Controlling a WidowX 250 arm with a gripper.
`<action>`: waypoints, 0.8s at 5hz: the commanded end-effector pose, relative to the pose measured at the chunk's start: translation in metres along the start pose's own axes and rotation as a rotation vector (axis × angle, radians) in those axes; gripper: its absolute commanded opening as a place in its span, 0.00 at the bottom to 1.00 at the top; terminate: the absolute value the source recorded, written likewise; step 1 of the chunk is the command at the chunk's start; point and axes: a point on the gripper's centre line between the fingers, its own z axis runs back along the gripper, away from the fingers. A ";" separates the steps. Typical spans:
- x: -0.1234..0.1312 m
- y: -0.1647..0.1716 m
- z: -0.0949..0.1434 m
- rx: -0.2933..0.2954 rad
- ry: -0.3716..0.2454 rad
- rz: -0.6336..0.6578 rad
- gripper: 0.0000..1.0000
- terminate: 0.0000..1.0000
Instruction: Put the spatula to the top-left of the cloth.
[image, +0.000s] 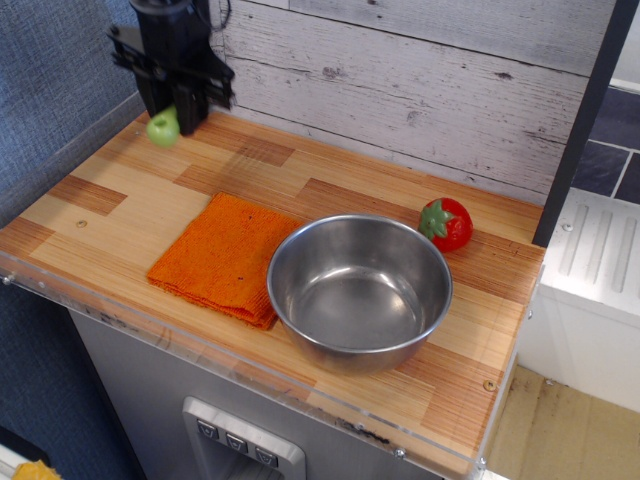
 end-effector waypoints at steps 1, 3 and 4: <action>0.001 -0.005 -0.016 -0.006 0.005 -0.005 0.00 0.00; 0.003 0.000 -0.036 -0.024 0.044 -0.006 0.00 0.00; 0.003 0.003 -0.044 -0.025 0.054 -0.009 0.00 0.00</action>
